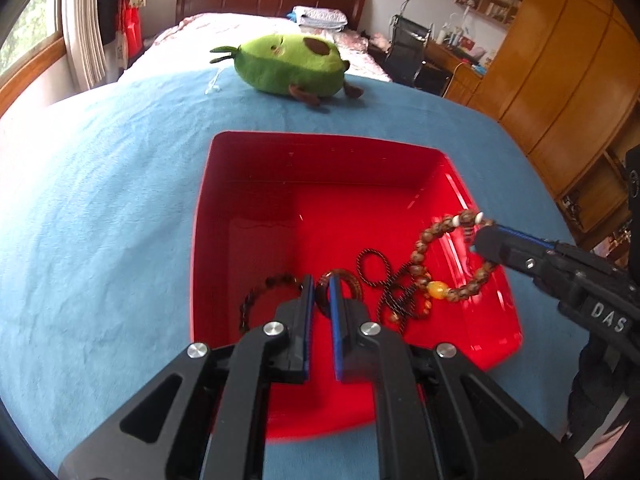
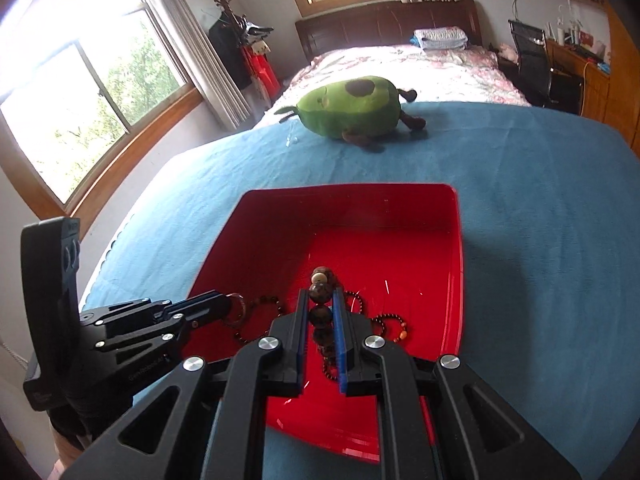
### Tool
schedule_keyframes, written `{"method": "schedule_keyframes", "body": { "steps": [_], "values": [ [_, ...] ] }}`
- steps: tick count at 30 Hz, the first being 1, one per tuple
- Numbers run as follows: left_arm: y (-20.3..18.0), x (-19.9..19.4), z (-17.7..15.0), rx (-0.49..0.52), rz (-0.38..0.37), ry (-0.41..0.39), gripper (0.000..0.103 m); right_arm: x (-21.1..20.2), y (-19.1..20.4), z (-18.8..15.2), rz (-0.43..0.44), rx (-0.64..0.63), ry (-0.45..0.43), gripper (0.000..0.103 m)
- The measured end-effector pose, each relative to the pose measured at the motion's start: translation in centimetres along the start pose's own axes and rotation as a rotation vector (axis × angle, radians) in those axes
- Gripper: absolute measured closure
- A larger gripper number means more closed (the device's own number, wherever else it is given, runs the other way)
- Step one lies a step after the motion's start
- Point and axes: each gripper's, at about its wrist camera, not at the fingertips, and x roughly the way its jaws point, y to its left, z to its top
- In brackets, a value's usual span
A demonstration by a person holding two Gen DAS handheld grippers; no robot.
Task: Organize jewelry
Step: 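Carry the ring and bracelet into the red tin and open both tools, then move the left tool to the silver chain while the right tool approaches the black cord tassel pendant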
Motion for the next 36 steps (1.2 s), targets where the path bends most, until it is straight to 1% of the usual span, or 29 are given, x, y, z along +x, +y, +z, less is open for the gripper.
{"method": "schedule_keyframes", "body": {
  "steps": [4, 7, 8, 9, 10, 11, 13, 16, 18, 22, 23, 27, 29, 36],
  "values": [
    [0.4, 2.1, 0.7, -0.003, 0.009, 0.021, 0.097, 2.4, -1.4, 0.3, -0.003, 0.031, 0.036, 0.092],
    [0.5, 3.3, 1.1, -0.007, 0.014, 0.045, 0.096, 3.3, -2.2, 0.4, -0.019, 0.043, 0.049, 0.092],
    [0.5, 3.6, 1.2, -0.008, 0.012, 0.052, 0.095, 3.3, -2.4, 0.4, -0.03, 0.043, 0.053, 0.091],
    [0.5, 3.7, 1.2, -0.007, 0.019, 0.051, 0.094, 3.2, -2.6, 0.3, -0.045, 0.046, 0.05, 0.088],
    [0.4, 3.8, 1.2, -0.006, 0.026, 0.051, 0.088, 3.1, -2.7, 0.3, -0.054, 0.044, 0.046, 0.087],
    [0.4, 3.7, 1.2, -0.005, 0.027, 0.05, 0.073, 2.9, -2.7, 0.2, -0.059, 0.038, 0.044, 0.086],
    [0.5, 3.3, 1.1, -0.012, 0.022, 0.031, 0.06, 2.3, -2.7, 0.0, -0.057, 0.037, 0.035, 0.086],
    [0.5, 2.0, 0.8, -0.013, 0.008, 0.008, 0.059, 0.8, -2.5, -0.4, -0.051, 0.033, 0.009, 0.085],
    [0.5, 0.7, 0.5, -0.013, 0.014, -0.02, 0.053, -0.2, -2.3, -0.8, -0.047, 0.027, -0.009, 0.083],
    [0.4, -2.6, -0.9, 0.003, 0.024, -0.091, 0.037, -2.5, -1.8, -2.4, -0.044, 0.01, -0.038, 0.082],
    [0.4, -3.4, -1.4, 0.008, 0.032, -0.105, 0.035, -2.8, -1.8, -2.6, -0.04, 0.008, -0.043, 0.082],
    [0.6, -5.9, -3.3, 0.007, 0.043, -0.13, 0.035, -4.8, -1.5, -4.9, -0.033, 0.0, -0.058, 0.082],
    [0.9, -7.0, -4.5, -0.001, 0.056, -0.14, 0.032, -5.5, -1.3, -5.9, -0.025, -0.003, -0.055, 0.082],
    [2.5, -8.6, -9.2, -0.017, 0.105, -0.112, 0.028, -7.1, -0.3, -10.0, -0.022, -0.032, -0.03, 0.082]
  ]
}}
